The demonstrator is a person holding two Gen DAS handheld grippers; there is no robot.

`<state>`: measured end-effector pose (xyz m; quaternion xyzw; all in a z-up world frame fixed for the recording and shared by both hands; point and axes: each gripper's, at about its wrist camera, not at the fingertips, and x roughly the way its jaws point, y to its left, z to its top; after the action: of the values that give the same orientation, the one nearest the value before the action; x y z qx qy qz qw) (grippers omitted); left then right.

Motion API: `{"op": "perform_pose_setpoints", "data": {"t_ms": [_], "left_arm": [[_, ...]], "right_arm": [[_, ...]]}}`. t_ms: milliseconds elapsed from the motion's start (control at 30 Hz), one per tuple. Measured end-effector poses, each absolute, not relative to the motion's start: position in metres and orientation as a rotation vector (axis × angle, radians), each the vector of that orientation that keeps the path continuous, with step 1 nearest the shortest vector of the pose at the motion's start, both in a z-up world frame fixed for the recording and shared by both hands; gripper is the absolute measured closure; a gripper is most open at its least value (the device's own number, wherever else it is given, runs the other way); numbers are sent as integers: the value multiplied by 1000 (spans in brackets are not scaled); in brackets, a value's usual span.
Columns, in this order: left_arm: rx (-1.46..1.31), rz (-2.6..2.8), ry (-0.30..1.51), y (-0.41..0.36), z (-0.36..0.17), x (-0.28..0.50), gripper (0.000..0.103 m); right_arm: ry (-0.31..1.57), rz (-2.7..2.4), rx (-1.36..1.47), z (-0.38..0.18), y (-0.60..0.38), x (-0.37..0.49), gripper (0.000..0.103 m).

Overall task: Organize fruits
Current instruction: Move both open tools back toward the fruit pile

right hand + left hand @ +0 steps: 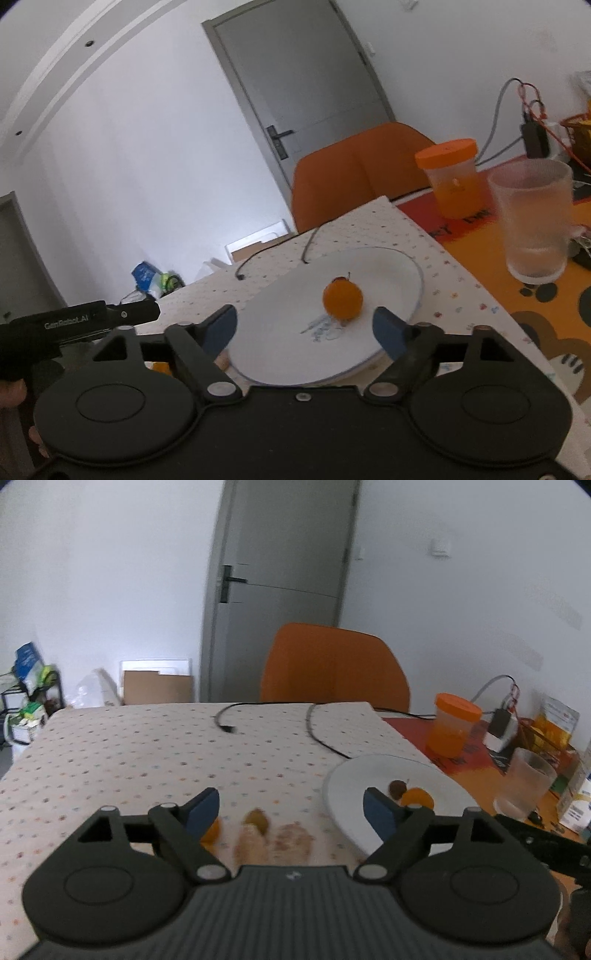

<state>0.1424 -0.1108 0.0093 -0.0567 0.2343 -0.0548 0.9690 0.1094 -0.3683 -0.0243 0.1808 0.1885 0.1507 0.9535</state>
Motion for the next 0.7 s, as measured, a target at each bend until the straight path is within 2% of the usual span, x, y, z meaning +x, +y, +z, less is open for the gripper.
{"op": "perform_pose_setpoints", "data": {"t_ms": [67,100,367,700], "left_arm": [[-128,-88,469,-99,10,139,17],[-132,-75,467,-94,11,137,17],[-170,9,443,-55,16,123,9],[-219,93,445,-17,14,114,9]], "right_arm": [[370,318,360,-22,-362,107,2],[362,319,353,-20,-359,106,0],[375,358,279,-13,-325,106,0],[381,411,199,-6,-287,107,0]]}}
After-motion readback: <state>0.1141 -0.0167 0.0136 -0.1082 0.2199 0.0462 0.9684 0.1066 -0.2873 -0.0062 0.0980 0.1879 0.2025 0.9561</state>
